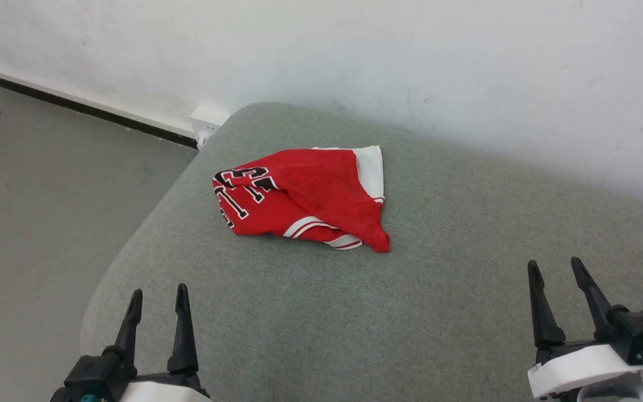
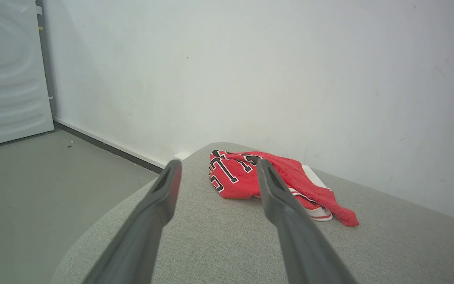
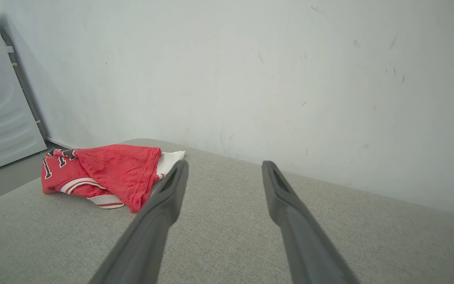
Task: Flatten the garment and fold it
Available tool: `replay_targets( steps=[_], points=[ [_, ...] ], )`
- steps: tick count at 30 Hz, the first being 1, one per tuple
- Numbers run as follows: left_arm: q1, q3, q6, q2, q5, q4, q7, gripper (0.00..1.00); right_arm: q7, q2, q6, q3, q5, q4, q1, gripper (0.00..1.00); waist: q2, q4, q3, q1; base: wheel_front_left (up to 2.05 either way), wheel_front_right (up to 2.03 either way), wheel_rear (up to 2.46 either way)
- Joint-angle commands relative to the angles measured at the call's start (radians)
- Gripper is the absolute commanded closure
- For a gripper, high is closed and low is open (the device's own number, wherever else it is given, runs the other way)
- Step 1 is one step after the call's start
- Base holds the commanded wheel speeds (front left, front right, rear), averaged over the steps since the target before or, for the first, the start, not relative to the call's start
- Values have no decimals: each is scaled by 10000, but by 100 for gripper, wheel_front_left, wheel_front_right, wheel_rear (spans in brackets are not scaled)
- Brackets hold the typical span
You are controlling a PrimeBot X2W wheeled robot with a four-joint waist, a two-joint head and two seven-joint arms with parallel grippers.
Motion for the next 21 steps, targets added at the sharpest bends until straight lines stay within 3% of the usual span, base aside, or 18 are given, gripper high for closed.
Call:
replay_targets(
  steps=[1, 18, 21],
  points=[
    [142, 28, 39, -24, -69, 0, -55, 0, -59, 30, -9, -32, 72, 34, 113, 0, 0, 3, -41, 0, 0, 0, 0],
    [-40, -113, -116, -16, 378, -254, -55, 0, -59, 30, -9, -69, 68, 3, 91, 0, 0, -72, 137, 0, 0, 0, 0],
    [-473, -297, -316, -4, 555, -632, -55, 0, -59, 30, -9, -139, 24, -73, 100, 0, 0, -19, 257, 0, 0, 0, 0]
  ],
)
